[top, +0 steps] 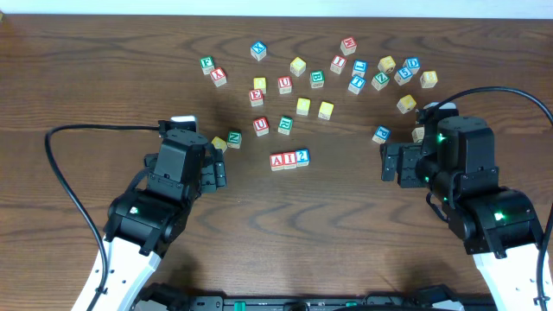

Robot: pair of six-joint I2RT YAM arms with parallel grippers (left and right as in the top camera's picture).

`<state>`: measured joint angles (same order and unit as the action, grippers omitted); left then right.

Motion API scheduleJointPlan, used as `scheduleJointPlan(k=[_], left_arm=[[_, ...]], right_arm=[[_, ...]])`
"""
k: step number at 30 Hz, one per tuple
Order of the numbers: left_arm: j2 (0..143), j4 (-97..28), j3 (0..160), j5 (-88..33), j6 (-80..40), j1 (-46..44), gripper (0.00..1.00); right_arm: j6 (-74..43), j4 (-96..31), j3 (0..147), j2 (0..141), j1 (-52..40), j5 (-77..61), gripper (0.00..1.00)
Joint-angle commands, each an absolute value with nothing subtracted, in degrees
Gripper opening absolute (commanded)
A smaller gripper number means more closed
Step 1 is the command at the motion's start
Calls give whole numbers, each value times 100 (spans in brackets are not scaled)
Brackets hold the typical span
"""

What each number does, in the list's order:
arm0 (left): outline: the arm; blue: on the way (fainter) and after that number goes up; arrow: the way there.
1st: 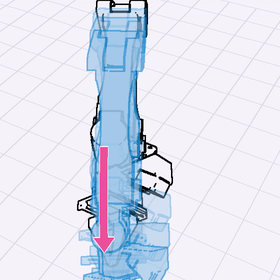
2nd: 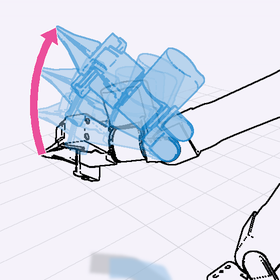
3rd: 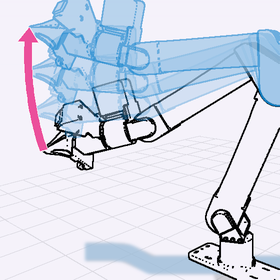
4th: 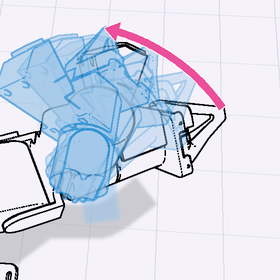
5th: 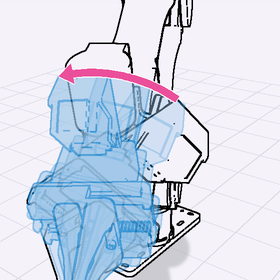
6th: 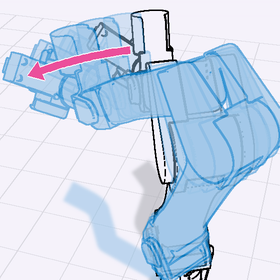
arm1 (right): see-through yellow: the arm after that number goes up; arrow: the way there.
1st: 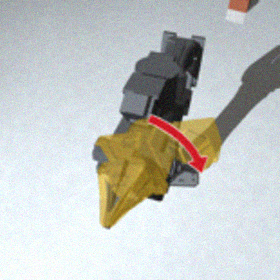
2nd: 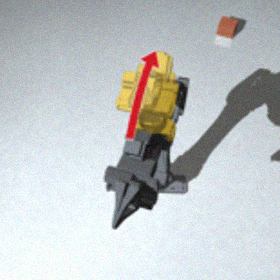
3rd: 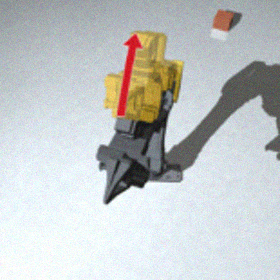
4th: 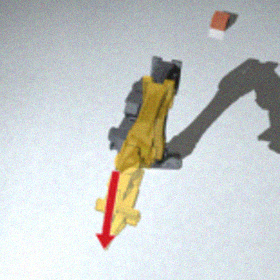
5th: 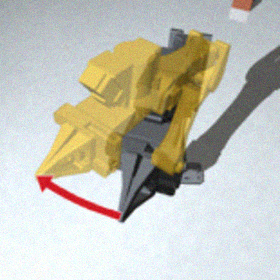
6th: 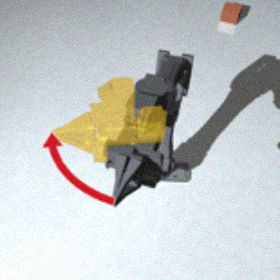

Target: Spell out AI2

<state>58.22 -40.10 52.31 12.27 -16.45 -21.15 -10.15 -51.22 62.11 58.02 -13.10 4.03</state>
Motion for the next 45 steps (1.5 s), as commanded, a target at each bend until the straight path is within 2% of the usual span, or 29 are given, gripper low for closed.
scheduleJointPlan(k=[1, 31, 39, 45], left_arm=[[5760, -4029, 5201, 1219, -1588, -2091, 89], [5612, -4049, 5192, 1184, -1590, -2093, 89], [3903, -4060, 4759, 1002, -1514, -2091, 89], [1979, -3391, 3745, 779, -1393, -1925, 89]], right_arm=[[-956, -5127, 6254, 5776, -1328, 392, 99], [-956, -5127, 6254, 5776, -1328, 392, 99], [-956, -5127, 6254, 5776, -1328, 392, 99], [-956, -5127, 6254, 5776, -1328, 392, 99]])
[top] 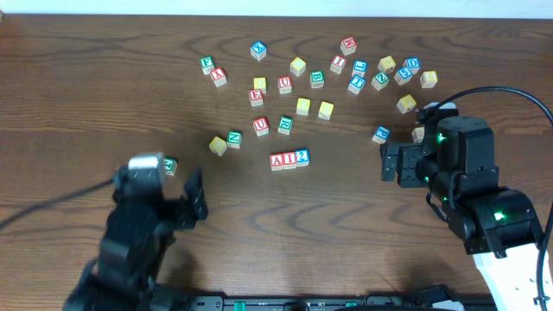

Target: Spell out AI2

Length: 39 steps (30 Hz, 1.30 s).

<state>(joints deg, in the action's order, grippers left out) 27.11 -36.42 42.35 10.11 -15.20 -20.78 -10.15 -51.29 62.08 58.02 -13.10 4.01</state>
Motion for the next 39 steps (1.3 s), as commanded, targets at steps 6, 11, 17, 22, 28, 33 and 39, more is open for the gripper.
scheduleJointPlan(k=[6, 11, 17, 22, 28, 33, 39], left_arm=[[773, -2069, 2571, -169, -939, -1406, 89], [108, -1092, 1728, -681, -705, -1087, 89], [8, -56, 1111, -716, -333, -965, 89], [8, 493, 788, -805, 10, -895, 89], [5, 698, 257, -1164, 108, -646, 89], [5, 309, 23, -1400, 370, -628, 89], [8, -318, 23, -1555, 467, -628, 89]], right_arm=[[-956, -5127, 6254, 5776, -1328, 392, 99], [-956, -5127, 6254, 5776, -1328, 392, 99], [-956, -5127, 6254, 5776, -1328, 392, 99], [-956, -5127, 6254, 5776, -1328, 392, 99], [-956, -5127, 6254, 5776, -1328, 392, 99], [-958, -5127, 6254, 5776, -1328, 392, 99], [-956, -5127, 6254, 5776, -1328, 392, 99]])
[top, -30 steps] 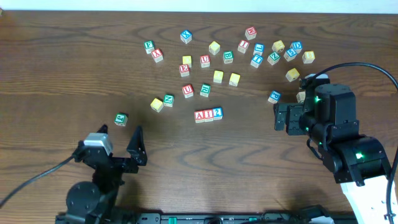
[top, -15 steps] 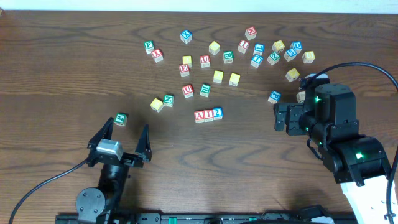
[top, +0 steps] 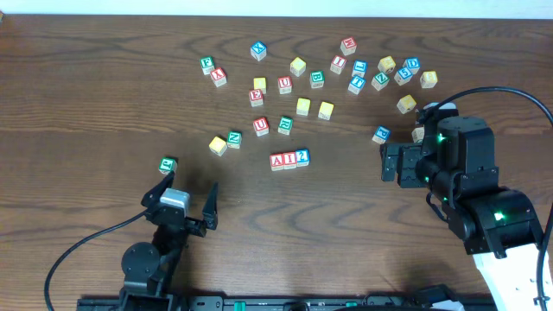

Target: Spell out AI2

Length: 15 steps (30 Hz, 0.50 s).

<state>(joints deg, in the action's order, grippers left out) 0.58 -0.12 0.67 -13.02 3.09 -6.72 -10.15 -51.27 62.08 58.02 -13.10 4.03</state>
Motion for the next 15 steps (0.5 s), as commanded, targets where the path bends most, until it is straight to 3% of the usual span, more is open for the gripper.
scheduleJointPlan(k=[1, 15], left_arm=[[8, -318, 25, -1542, 473, -628, 89], [23, -290, 23, -1542, 469, -628, 89]], right_arm=[[-956, -5127, 6254, 5776, -1328, 392, 99], [-956, -5127, 6254, 5776, -1328, 392, 99]])
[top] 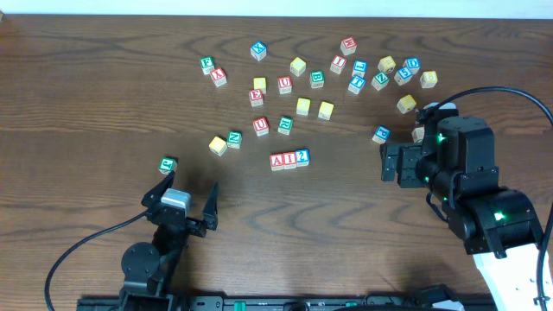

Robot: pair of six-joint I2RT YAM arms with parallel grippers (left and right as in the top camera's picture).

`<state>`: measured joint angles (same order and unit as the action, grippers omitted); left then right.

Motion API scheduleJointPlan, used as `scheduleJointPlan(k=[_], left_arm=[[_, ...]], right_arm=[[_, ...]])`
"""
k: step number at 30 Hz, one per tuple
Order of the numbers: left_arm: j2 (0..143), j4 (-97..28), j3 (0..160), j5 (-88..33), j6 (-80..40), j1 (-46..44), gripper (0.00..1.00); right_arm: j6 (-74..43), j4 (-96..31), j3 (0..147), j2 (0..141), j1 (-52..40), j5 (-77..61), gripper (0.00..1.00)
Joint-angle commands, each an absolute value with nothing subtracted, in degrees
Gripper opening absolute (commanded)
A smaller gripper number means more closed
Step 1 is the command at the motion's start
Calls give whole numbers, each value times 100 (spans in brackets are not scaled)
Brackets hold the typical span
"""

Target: Spell out AI2

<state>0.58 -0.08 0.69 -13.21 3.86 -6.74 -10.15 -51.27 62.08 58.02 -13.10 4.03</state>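
Three blocks stand touching in a row at the table's middle: a red A block [276, 161], a red I block [289, 160] and a blue 2 block [301, 156]. My left gripper [183, 197] is drawn back near the front edge, far to the row's lower left. It is open and empty. My right gripper [387, 162] points left, about a hand's width to the right of the 2 block. It looks open with nothing in it.
Several loose letter blocks lie scattered across the back of the table [86, 104]. A yellow block [218, 145] and a green block [234, 138] sit left of the row. A lone green block [168, 164] lies just beyond my left gripper. Other blocks [381, 134] sit close to my right gripper.
The A, I, 2 row stood in place throughout. My left arm reached out beside the yellow and green blocks, then was drawn back toward the front edge, baring a lone green block. It then sat folded at the front. My right arm never moved.
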Motion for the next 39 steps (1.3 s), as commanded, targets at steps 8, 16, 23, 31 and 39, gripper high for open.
scheduleJointPlan(k=[8, 16, 23, 31, 39], left_arm=[[23, -290, 25, -1542, 471, -628, 89], [23, -290, 23, -1542, 469, -628, 89], [23, -290, 23, -1542, 469, -628, 89], [23, -290, 23, -1542, 471, -628, 89], [23, -290, 23, -1542, 471, -628, 89]], right_arm=[[-956, -5127, 6254, 5776, -1328, 392, 99], [-825, -5151, 6254, 5776, -1328, 484, 99], [1061, -2770, 4912, 5035, -1328, -21, 99], [1844, -86, 1855, 3216, -1317, -228, 99], [2152, 685, 38, 1695, -1153, -298, 99]])
